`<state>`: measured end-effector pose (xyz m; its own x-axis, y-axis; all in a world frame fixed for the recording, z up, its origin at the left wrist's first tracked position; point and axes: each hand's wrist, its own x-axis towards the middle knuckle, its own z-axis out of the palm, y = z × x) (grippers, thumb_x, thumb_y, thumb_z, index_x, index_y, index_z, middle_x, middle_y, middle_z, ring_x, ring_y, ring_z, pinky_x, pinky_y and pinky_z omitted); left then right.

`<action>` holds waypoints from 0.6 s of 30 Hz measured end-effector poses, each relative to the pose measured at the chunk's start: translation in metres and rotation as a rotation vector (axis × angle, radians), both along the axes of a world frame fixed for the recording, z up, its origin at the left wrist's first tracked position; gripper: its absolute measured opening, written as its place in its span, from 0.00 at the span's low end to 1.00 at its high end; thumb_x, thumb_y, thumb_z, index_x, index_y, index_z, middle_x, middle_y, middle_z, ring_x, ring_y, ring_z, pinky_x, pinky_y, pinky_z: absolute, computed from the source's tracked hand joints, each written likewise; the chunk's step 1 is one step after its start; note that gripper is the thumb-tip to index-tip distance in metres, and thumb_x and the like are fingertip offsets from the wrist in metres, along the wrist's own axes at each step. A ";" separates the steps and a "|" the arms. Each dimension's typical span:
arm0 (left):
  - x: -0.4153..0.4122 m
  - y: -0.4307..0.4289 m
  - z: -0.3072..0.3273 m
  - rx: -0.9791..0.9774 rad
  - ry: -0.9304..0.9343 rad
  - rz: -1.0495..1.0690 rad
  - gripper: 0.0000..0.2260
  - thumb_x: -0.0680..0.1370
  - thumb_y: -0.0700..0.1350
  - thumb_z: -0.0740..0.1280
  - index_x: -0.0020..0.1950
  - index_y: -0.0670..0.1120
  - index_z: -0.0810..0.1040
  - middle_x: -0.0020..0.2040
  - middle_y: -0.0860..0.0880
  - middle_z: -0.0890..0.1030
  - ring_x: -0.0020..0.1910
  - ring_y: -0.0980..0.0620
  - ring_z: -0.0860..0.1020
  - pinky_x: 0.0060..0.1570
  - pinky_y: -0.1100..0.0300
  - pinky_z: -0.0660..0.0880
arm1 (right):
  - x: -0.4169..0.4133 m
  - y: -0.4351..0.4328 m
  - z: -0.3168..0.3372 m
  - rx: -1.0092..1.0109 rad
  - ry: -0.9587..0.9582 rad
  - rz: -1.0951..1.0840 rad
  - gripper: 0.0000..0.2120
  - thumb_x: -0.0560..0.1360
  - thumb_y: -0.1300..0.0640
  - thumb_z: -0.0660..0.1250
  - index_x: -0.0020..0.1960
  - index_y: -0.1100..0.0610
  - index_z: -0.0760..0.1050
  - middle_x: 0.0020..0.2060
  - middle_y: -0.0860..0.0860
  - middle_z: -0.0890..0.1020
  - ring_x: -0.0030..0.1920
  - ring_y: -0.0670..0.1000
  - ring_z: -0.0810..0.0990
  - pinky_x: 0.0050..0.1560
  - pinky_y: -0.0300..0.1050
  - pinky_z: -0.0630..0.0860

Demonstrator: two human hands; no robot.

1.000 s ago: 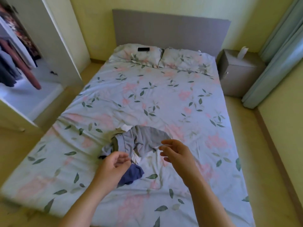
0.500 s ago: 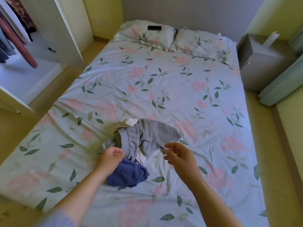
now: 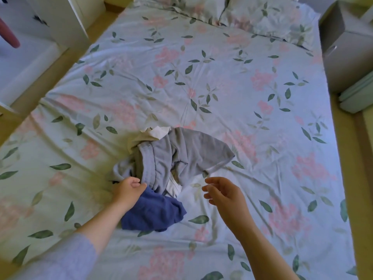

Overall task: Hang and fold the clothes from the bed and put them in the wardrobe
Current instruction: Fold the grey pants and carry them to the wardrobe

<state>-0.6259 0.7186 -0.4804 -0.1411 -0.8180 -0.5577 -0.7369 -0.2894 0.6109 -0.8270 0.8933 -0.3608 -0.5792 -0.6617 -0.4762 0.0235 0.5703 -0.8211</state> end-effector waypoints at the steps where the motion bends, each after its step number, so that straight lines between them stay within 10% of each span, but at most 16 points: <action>1: 0.000 -0.003 -0.010 -0.005 -0.019 0.002 0.17 0.76 0.46 0.71 0.61 0.40 0.77 0.57 0.44 0.81 0.57 0.46 0.78 0.57 0.56 0.71 | 0.000 0.000 -0.009 0.010 -0.006 -0.004 0.08 0.79 0.62 0.63 0.55 0.54 0.78 0.46 0.50 0.84 0.44 0.47 0.83 0.47 0.39 0.80; 11: -0.015 -0.027 -0.081 0.038 -0.081 -0.015 0.18 0.74 0.53 0.72 0.57 0.43 0.76 0.54 0.45 0.79 0.54 0.42 0.77 0.53 0.52 0.74 | 0.002 0.007 -0.070 0.081 -0.032 -0.037 0.08 0.79 0.61 0.64 0.53 0.51 0.78 0.44 0.47 0.85 0.42 0.44 0.83 0.46 0.40 0.81; 18: -0.024 -0.013 -0.085 -0.017 0.005 -0.019 0.20 0.75 0.47 0.70 0.28 0.45 0.67 0.25 0.49 0.69 0.28 0.50 0.67 0.30 0.57 0.64 | 0.008 0.010 -0.082 0.111 -0.051 -0.050 0.08 0.79 0.61 0.63 0.53 0.51 0.78 0.44 0.47 0.85 0.42 0.44 0.83 0.46 0.40 0.81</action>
<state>-0.6499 0.7054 -0.5652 -0.1596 -0.8247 -0.5425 -0.7389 -0.2647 0.6197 -0.8193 0.9036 -0.4426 -0.5830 -0.5741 -0.5749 0.0942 0.6551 -0.7497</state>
